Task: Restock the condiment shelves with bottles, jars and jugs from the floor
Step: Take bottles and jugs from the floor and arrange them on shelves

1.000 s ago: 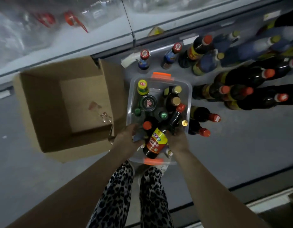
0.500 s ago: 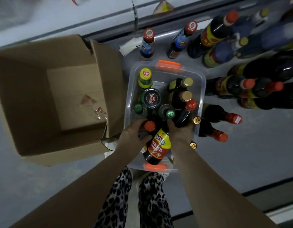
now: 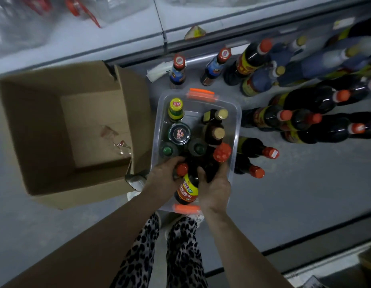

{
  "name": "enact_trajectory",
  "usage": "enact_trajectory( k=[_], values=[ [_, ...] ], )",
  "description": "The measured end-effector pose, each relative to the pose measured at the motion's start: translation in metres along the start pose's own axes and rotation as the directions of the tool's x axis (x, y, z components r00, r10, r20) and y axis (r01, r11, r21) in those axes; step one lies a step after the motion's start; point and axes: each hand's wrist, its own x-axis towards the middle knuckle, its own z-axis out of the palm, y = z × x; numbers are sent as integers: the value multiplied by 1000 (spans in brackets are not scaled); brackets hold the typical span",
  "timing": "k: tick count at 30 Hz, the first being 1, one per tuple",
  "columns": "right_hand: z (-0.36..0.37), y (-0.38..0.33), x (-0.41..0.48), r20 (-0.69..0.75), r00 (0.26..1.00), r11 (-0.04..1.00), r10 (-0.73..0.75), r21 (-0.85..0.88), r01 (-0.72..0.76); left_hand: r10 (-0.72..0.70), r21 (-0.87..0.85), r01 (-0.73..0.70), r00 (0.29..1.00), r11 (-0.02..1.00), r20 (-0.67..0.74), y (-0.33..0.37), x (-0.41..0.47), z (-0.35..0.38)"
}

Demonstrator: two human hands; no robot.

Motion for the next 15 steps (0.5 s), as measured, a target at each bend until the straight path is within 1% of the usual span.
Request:
enact_trajectory(
  k=[4,7,9,12,15],
  values=[
    [-38,-21,-12,62,992,993,-113,-10,114,34,-52,-30,996,998,77,14,-15,-21],
    [-80,-55,-16,103,970,975,-219,-8,221,53,-79,-41,986,996,160,38,-35,-40],
    [-105,-81,-17,136,955,962,-264,-36,271,74,-99,-55,977,994,200,56,-48,-51],
    [-142,-122,-22,184,933,948,-310,-10,317,90,-161,-59,977,985,191,89,-70,-74],
    [-175,-165,-37,192,918,937,-348,49,345,100,-213,-73,988,974,116,122,-91,-105]
  ],
)
